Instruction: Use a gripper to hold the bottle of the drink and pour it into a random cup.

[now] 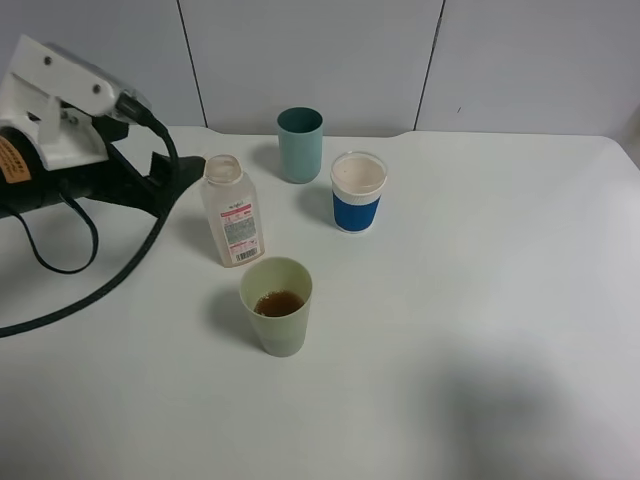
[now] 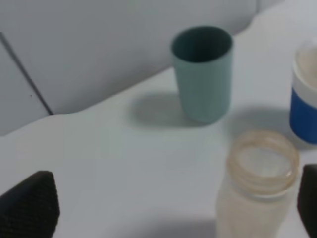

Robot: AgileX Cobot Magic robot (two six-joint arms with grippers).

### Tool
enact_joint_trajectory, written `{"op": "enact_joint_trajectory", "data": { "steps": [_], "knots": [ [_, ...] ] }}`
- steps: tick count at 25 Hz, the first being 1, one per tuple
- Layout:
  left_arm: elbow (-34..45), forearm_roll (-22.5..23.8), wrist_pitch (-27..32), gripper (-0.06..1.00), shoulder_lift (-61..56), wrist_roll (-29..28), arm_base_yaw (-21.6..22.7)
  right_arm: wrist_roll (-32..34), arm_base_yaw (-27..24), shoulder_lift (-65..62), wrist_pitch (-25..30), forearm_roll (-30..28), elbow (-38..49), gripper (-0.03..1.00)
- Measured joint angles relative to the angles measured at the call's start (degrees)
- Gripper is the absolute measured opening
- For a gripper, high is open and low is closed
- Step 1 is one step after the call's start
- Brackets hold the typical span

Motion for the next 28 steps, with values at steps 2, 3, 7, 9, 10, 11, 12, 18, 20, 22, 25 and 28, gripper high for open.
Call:
{"op": "enact_joint_trajectory", "data": {
  "steps": [2,3,7,9,10,11,12,18,20,22,25,28],
  "knots": [
    [0.0,-1.5,3.4,0.97,-4.4,0.8,0.0,0.0,0.0,0.0,0.0,0.0,0.0,0.63],
    [0.0,-2.4,4.9,0.97,-7.0,1.5,0.0,0.0,0.0,0.0,0.0,0.0,0.0,0.63],
    [-0.2,-4.9,10.1,0.97,-16.6,4.1,0.0,0.0,0.0,0.0,0.0,0.0,0.0,0.63],
    [-1.4,-5.4,14.3,0.97,-20.7,4.4,0.0,0.0,0.0,0.0,0.0,0.0,0.0,0.63],
    [-2.5,-5.4,17.1,0.97,-22.1,4.5,0.0,0.0,0.0,0.0,0.0,0.0,0.0,0.63],
    [-3.9,-5.5,20.3,0.97,-23.7,4.5,0.0,0.0,0.0,0.0,0.0,0.0,0.0,0.63],
    [-5.2,-5.5,23.8,0.97,-25.1,4.5,0.0,0.0,0.0,0.0,0.0,0.0,0.0,0.63],
    [-14.7,-5.6,43.1,0.97,-31.1,4.6,0.0,0.0,0.0,0.0,0.0,0.0,0.0,0.63],
    [-17.5,-5.8,49.4,0.97,-32.4,4.6,0.0,0.0,0.0,0.0,0.0,0.0,0.0,0.63],
    [-20.4,-6.2,56.7,0.97,-33.0,4.6,0.0,0.0,0.0,0.0,0.0,0.0,0.0,0.63],
    [-23.5,-6.6,66.4,0.97,-34.0,4.6,0.0,0.0,0.0,0.0,0.0,0.0,0.0,0.63],
    [-24.1,-6.8,72.7,0.97,-36.6,4.6,0.0,0.0,0.0,0.0,0.0,0.0,0.0,0.63]
  ]
}}
